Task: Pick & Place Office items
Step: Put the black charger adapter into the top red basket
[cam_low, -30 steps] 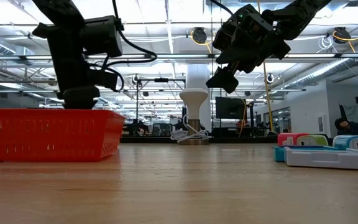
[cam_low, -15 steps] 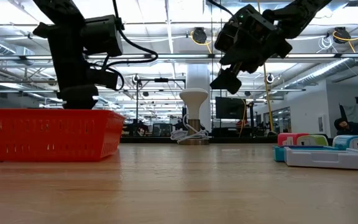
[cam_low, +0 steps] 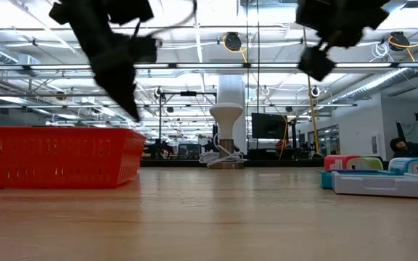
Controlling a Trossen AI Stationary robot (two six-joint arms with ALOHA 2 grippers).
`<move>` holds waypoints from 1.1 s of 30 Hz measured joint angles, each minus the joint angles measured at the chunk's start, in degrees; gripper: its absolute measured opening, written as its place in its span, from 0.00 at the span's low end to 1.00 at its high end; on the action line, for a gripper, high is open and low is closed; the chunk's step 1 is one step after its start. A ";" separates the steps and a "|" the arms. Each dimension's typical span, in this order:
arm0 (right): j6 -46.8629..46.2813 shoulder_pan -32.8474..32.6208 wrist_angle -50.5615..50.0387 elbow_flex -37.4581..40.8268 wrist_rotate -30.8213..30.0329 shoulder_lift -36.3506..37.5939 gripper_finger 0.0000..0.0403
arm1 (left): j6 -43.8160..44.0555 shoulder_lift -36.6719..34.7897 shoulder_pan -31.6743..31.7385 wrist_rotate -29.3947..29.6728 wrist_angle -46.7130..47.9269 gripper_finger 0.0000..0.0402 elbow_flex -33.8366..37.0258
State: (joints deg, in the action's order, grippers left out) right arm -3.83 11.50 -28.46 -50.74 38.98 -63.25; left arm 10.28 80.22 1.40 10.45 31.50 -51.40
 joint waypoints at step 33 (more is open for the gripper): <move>-9.33 -11.07 13.30 25.39 -38.11 4.17 0.78 | -8.60 -9.24 3.49 -2.37 -43.80 0.81 7.56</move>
State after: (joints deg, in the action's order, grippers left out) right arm -13.16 0.43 -15.16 -25.34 0.87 -59.08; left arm 1.69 70.98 4.89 8.08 -12.29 -43.83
